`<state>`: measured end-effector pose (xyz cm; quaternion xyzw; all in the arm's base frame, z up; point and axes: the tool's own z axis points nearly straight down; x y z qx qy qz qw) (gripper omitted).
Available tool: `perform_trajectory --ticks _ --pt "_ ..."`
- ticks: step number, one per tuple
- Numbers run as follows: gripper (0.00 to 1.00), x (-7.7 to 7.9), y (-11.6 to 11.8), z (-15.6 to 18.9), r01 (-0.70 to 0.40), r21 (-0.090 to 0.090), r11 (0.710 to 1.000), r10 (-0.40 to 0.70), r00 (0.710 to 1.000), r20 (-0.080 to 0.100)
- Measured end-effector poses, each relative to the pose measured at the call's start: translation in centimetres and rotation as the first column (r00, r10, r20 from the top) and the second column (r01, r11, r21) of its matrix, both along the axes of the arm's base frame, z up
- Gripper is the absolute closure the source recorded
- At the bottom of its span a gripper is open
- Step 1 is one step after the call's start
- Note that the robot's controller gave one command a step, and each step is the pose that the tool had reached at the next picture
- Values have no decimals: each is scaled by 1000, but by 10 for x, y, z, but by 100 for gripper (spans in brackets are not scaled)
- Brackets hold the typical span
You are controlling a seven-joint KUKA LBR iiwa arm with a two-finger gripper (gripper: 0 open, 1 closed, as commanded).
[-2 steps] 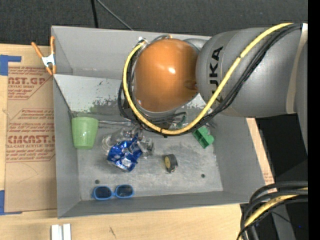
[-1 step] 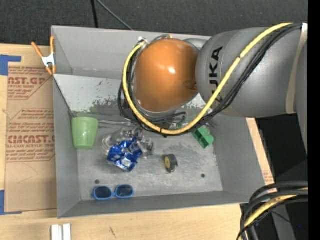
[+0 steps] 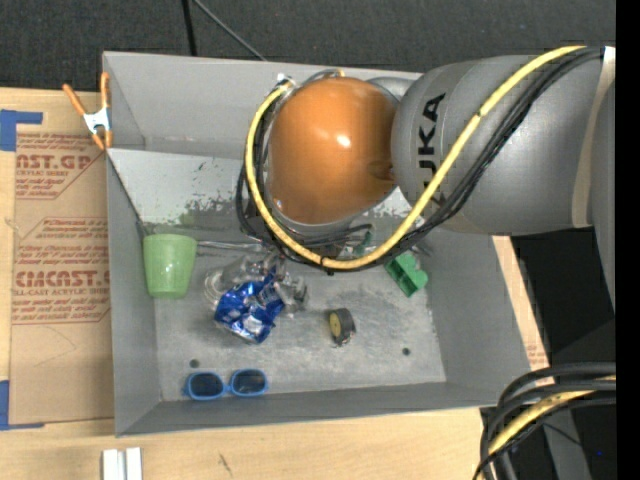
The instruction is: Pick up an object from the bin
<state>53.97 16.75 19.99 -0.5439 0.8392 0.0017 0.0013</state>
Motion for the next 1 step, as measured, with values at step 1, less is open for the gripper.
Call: perform_trajectory --ticks 1 --pt "100 0 0 0 0 0 1000 0 1000 0"
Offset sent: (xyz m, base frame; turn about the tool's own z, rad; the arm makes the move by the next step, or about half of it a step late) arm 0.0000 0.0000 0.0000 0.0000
